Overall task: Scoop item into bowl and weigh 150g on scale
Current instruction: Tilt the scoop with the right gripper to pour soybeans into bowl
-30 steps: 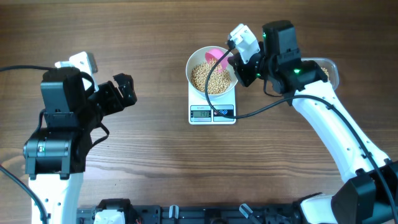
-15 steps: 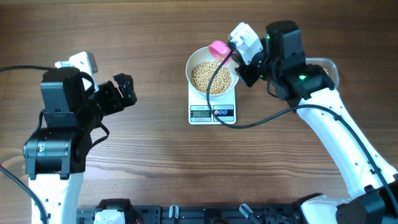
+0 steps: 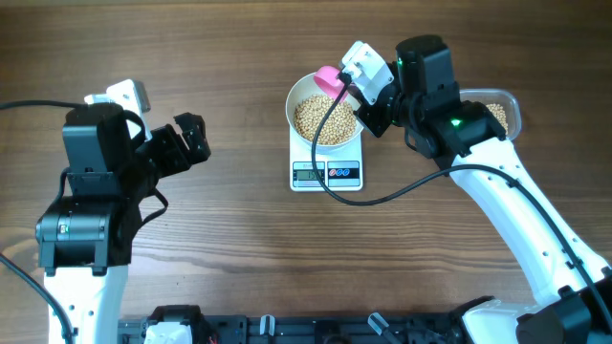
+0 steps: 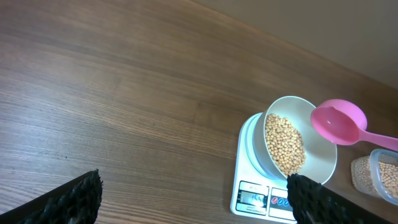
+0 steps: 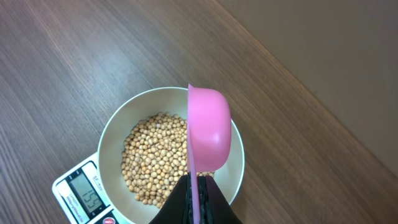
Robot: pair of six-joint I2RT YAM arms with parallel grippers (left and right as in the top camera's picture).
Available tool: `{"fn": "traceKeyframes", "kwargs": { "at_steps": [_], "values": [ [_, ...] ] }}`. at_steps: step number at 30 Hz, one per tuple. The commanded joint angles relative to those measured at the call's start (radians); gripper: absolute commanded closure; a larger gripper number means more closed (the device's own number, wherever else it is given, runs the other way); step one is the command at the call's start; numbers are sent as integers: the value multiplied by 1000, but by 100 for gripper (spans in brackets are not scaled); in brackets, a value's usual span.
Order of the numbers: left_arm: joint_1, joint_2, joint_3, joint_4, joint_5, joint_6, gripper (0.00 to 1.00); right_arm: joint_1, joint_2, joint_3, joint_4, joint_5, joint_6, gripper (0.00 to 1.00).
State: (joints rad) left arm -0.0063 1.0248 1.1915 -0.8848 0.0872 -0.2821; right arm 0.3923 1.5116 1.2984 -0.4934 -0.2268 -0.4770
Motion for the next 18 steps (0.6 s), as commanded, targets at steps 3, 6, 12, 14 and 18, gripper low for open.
{"fn": "traceKeyframes", "kwargs": {
  "at_steps": [3, 6, 12, 14, 18],
  "values": [
    [5, 4, 18, 1, -10, 13, 0, 3, -18, 7, 5, 13, 3, 96],
    [6, 4, 18, 0, -10, 13, 0, 3, -18, 6, 5, 11, 90, 96],
    [6, 4, 18, 1, -10, 13, 0, 3, -18, 6, 13, 8, 406, 96],
    [5, 4, 18, 0, -10, 13, 0, 2, -18, 6, 28, 8, 515, 96],
    [5, 4, 18, 0, -10, 13, 0, -1, -18, 6, 35, 9, 548, 96]
  ]
}}
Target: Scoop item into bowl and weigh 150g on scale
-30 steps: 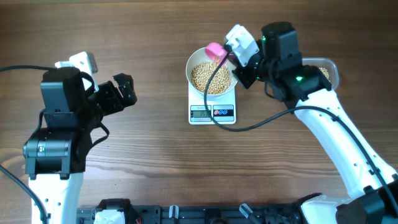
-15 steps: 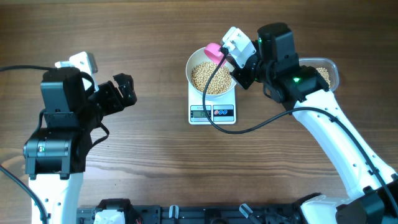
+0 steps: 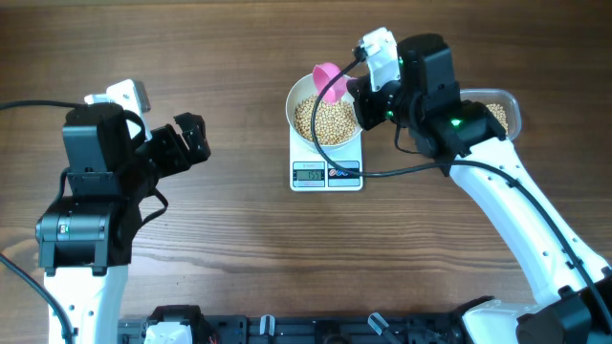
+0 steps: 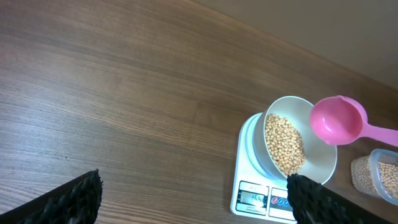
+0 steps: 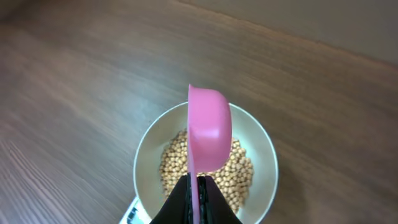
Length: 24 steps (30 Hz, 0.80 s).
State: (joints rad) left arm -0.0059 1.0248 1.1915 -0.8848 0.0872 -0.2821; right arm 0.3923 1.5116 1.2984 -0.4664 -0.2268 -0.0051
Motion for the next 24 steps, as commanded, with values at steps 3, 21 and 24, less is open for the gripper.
{"fn": "traceKeyframes", "kwargs": {
  "at_steps": [3, 21, 24],
  "values": [
    [5, 4, 18, 1, -10, 13, 0, -1, -14, 6, -23, 9, -45, 96],
    [5, 4, 18, 0, -10, 13, 0, 0, 89, 6, 49, 27, -55, 96],
    [5, 4, 18, 0, -10, 13, 0, 1, 106, 6, 32, 28, -110, 96]
  ]
}}
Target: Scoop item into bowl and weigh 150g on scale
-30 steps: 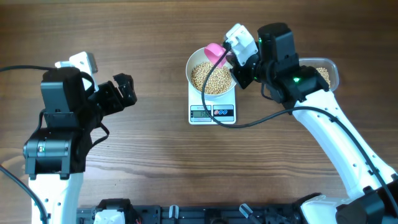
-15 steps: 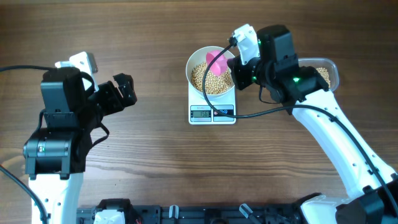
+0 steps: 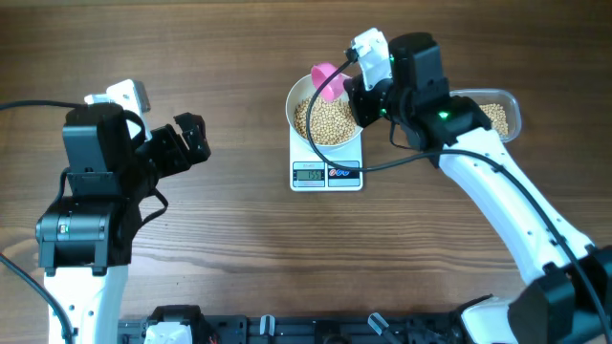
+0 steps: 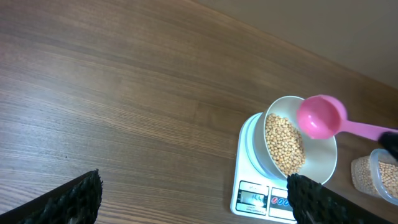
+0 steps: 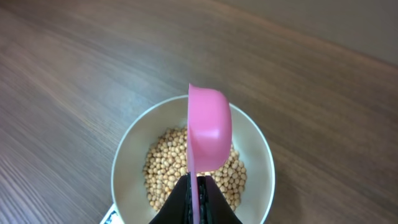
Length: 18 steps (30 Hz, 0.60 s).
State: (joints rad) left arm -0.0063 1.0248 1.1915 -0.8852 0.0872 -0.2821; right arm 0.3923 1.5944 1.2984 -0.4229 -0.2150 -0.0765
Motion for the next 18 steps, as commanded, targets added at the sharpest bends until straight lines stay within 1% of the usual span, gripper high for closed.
{"fn": "traceKeyframes", "kwargs": {
  "at_steps": [1, 4, 8, 18],
  "values": [
    [5, 4, 18, 1, -10, 13, 0, 1, 27, 6, -20, 16, -67, 96],
    [5, 4, 18, 1, -10, 13, 0, 2, 36, 6, -60, 50, -167, 96],
    [5, 4, 18, 1, -10, 13, 0, 1, 36, 5, -97, 126, -246, 96],
    [6, 4, 18, 1, -10, 13, 0, 1, 37, 3, -113, 109, -262, 96]
  ]
}}
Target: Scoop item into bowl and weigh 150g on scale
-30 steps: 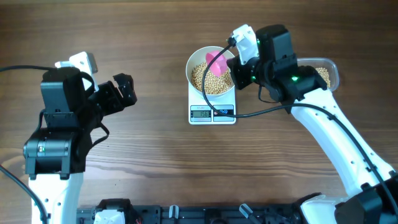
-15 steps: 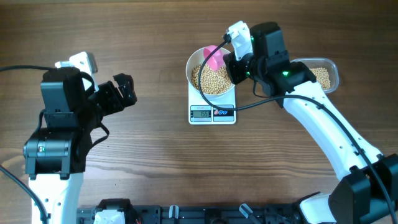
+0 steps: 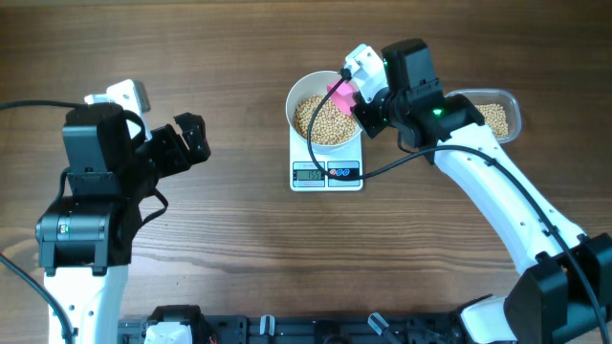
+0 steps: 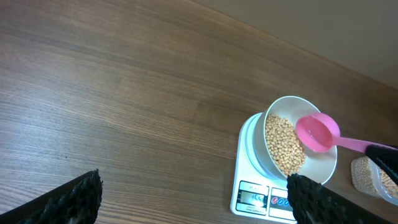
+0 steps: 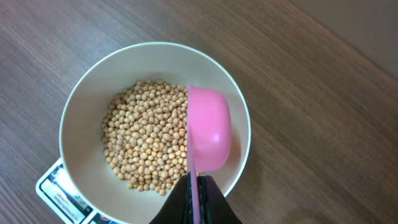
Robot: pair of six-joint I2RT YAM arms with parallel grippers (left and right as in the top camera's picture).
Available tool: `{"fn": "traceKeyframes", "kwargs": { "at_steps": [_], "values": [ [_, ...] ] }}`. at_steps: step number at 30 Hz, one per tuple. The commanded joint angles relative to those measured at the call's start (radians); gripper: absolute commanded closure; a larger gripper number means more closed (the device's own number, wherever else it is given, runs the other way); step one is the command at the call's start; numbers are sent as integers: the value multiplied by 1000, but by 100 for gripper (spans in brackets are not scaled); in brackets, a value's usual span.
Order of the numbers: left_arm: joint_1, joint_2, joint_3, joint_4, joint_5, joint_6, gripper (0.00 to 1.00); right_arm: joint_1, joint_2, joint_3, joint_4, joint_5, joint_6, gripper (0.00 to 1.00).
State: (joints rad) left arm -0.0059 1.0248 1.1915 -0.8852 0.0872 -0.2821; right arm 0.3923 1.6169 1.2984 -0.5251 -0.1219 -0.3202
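Observation:
A white bowl of tan beans sits on a small white scale with a lit display. My right gripper is shut on the handle of a pink scoop, whose empty cup is turned on its side low inside the bowl's right half, at the beans. My left gripper hangs open far left of the scale, with nothing between its fingers.
A clear plastic tub of more beans lies right of the scale, partly behind the right arm. Black cables run across the wooden table near both arms.
My right gripper has lowered the scoop from above the bowl's far rim down into the bowl, beside the beans. The left arm is unmoved.
The right gripper held the empty pink scoop tipped over the bowl's far right rim. At the following moments the scoop hovered above the bowl, shifting slightly left. Now it sits low inside the bowl. The left gripper stayed open and still throughout.

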Motion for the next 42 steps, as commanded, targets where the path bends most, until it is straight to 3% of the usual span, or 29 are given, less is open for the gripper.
{"fn": "traceKeyframes", "kwargs": {
  "at_steps": [1, 22, 32, 37, 42],
  "values": [
    [5, 4, 18, 1, -10, 13, 0, 1, 14, 3, -14, 16, -16, 95],
    [5, 4, 18, 1, -10, 13, 0, 24, 41, 2, -18, -71, 10, 96],
    [5, 4, 18, 1, -10, 13, 0, 39, 61, 2, 30, -93, 114, 96],
    [5, 4, 18, 1, -10, 13, 0, 39, 70, 2, -8, -226, 115, 96],
    [5, 4, 18, 1, -10, 13, 0, 38, 79, 3, -20, -224, 118, 96]
  ]
}}
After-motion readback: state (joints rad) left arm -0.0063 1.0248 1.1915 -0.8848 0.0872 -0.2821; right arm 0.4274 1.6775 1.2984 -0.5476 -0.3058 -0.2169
